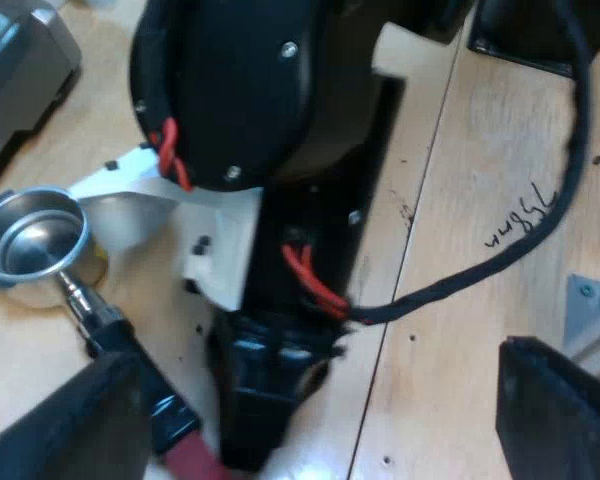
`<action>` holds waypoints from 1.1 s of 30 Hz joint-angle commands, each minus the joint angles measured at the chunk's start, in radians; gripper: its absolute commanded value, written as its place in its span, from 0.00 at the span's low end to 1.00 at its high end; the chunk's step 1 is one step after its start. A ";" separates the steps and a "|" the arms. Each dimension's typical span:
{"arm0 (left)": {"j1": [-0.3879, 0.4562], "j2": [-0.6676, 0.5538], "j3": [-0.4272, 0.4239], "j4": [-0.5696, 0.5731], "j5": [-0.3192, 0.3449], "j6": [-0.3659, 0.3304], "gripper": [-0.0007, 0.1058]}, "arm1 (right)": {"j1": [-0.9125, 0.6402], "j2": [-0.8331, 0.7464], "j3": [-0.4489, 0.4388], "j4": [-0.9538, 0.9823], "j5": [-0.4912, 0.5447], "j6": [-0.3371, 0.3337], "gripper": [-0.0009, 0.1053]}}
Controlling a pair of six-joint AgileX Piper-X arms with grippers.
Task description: Put the handle in the coffee machine
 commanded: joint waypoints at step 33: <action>-0.003 -0.002 -0.030 0.011 -0.097 -0.005 0.68 | -0.001 -0.324 -0.004 0.531 0.312 -0.215 0.01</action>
